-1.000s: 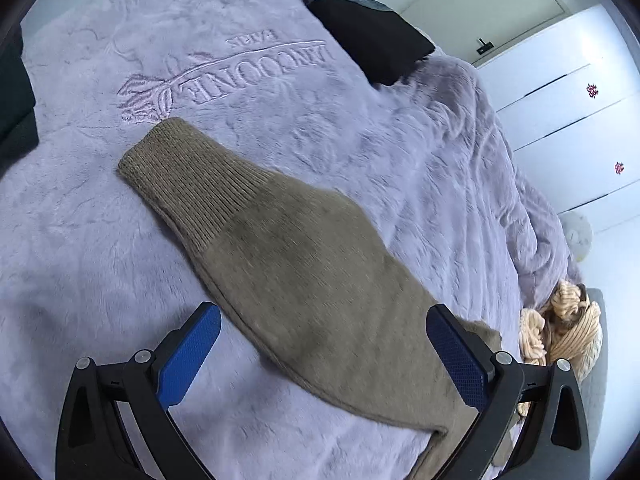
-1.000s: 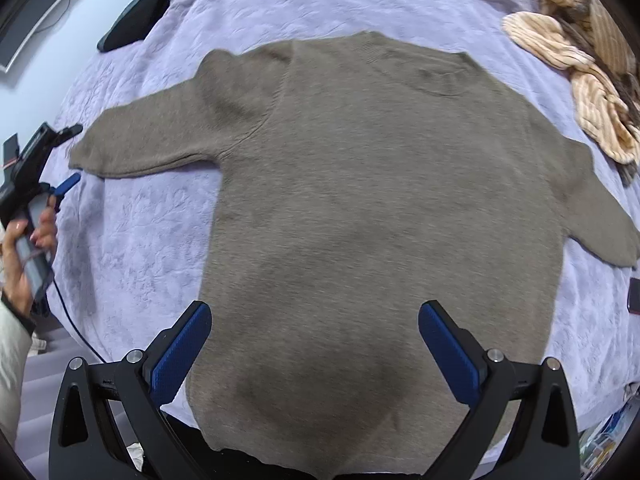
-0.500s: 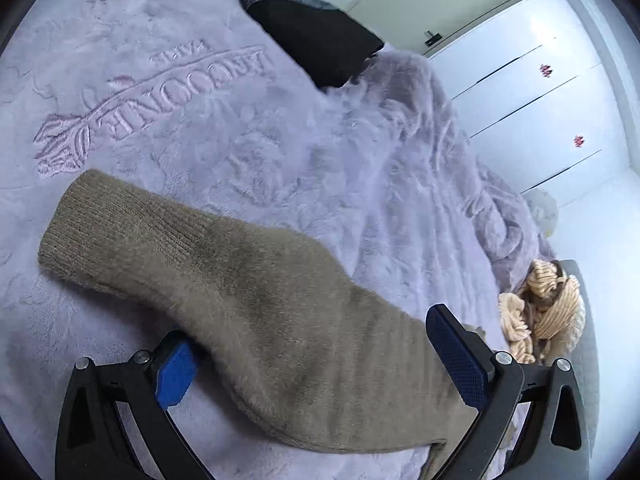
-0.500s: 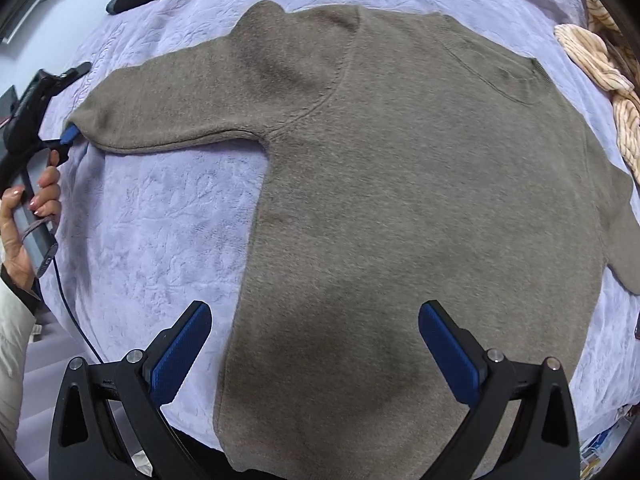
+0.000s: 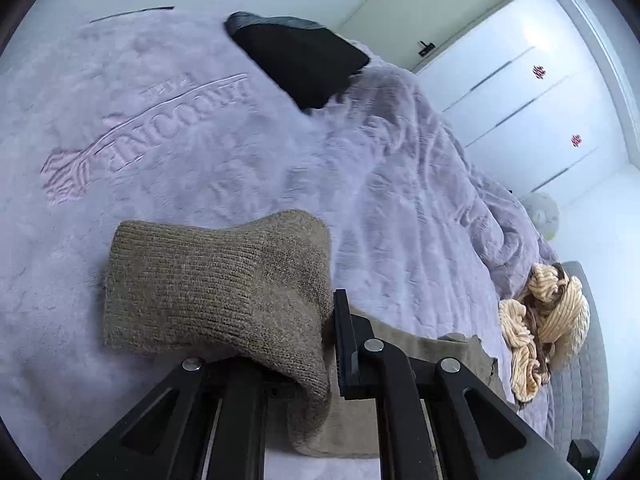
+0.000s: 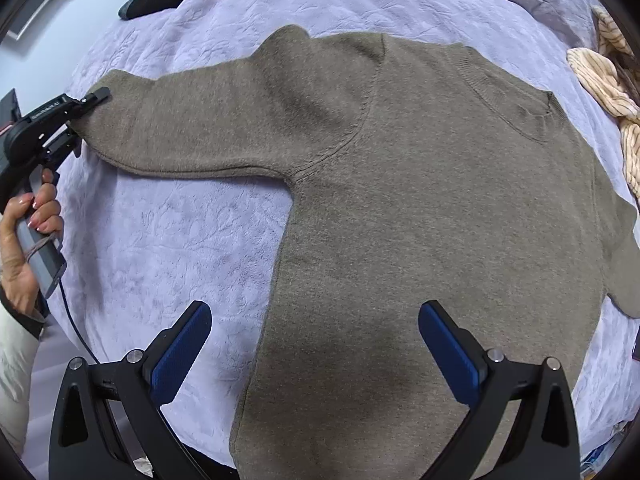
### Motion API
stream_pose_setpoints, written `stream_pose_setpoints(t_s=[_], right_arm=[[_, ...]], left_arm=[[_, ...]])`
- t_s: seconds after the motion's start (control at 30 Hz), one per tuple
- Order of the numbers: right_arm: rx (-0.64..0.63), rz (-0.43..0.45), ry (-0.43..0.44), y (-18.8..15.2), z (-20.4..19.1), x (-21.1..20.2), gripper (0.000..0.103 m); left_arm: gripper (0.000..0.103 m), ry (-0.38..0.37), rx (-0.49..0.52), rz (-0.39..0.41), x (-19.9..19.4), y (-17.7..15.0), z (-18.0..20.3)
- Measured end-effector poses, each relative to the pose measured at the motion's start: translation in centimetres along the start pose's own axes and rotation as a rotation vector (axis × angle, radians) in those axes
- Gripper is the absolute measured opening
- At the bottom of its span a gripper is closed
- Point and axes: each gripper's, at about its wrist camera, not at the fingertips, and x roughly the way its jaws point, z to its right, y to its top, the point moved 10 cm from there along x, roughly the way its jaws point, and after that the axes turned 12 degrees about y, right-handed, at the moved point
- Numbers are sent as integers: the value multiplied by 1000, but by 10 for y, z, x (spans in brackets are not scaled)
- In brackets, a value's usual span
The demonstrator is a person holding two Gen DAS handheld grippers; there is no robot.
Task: Fold small clothes
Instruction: 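Fold the held sleeve across the sweater body with the left tool, release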
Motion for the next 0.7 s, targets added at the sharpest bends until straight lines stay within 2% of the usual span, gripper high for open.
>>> stream_pose_setpoints(t_s=[0.2, 0.43, 0.53, 0.63, 0.7], right_arm=[[63, 30, 26, -9, 26, -12, 103], [135, 81, 39, -24, 90, -42, 103], [188, 101, 36, -36, 137, -59, 103], [240, 114, 24, -49, 178, -69, 103], [286, 120, 11, -60, 212, -76, 103]], left_arm=[[12, -105, 144, 16, -27, -19, 98], [12, -206, 306, 5, -40, -72, 239], [12, -231, 377, -30, -27, -113, 301], [12, -248, 455, -84, -7, -168, 354], [12, -233, 529, -116, 13, -209, 382]])
